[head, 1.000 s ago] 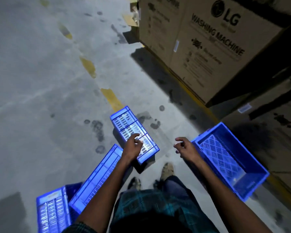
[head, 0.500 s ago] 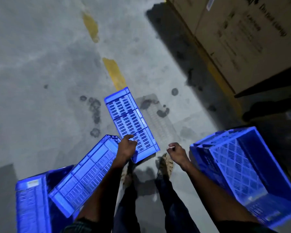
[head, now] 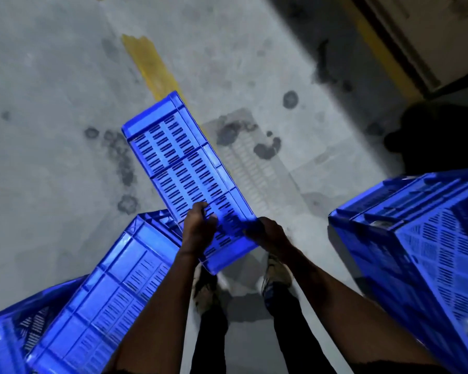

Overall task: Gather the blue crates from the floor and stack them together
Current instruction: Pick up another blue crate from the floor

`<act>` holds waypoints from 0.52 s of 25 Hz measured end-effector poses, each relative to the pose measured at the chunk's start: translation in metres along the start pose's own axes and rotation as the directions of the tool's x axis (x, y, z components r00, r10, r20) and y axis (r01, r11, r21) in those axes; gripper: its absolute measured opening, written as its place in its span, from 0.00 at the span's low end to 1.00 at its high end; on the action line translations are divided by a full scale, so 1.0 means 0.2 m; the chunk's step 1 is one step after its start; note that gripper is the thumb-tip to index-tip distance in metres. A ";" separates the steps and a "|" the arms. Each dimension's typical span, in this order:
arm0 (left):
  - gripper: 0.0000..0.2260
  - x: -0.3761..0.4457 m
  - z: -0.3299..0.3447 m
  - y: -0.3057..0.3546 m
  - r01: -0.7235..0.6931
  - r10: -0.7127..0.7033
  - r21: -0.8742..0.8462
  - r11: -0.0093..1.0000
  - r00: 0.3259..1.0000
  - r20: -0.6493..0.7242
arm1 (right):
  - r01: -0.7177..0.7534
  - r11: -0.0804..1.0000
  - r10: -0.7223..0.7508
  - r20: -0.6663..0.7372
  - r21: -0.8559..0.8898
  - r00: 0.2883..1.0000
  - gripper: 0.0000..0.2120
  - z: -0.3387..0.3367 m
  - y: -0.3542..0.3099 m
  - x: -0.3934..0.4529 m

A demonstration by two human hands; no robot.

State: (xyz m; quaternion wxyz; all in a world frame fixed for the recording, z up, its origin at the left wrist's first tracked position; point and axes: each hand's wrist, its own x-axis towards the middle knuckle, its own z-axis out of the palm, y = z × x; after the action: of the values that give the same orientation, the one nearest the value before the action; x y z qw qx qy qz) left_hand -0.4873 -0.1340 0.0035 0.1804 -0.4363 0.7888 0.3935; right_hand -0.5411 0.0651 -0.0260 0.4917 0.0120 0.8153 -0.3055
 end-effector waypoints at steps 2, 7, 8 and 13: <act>0.14 0.00 0.05 -0.02 0.005 -0.006 -0.014 1.000 0.998 -0.068 | 0.033 0.999 -0.033 0.003 -0.035 0.999 0.27 0.02 0.02 0.04; 0.13 -0.05 -0.01 0.18 0.119 -0.095 0.087 0.989 0.965 -0.244 | 0.163 0.986 -0.166 -0.134 -0.035 0.977 0.19 -0.03 -0.11 0.01; 0.16 -0.06 -0.03 0.23 0.084 -0.045 0.124 0.989 0.958 -0.284 | 0.188 0.981 -0.193 -0.158 -0.045 0.968 0.17 -0.05 -0.13 0.00; 0.37 0.02 -0.10 0.46 0.175 -0.119 0.192 0.966 0.955 -0.273 | 0.338 0.902 -0.402 -0.237 -0.270 0.885 0.21 -0.20 -0.20 -0.02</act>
State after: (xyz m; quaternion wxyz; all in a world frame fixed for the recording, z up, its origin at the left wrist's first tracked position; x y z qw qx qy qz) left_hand -0.5647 -0.1233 0.0575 0.1508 -0.5197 0.8085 0.2313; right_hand -0.5839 0.0533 0.0096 0.2989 -0.1552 0.8937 -0.2964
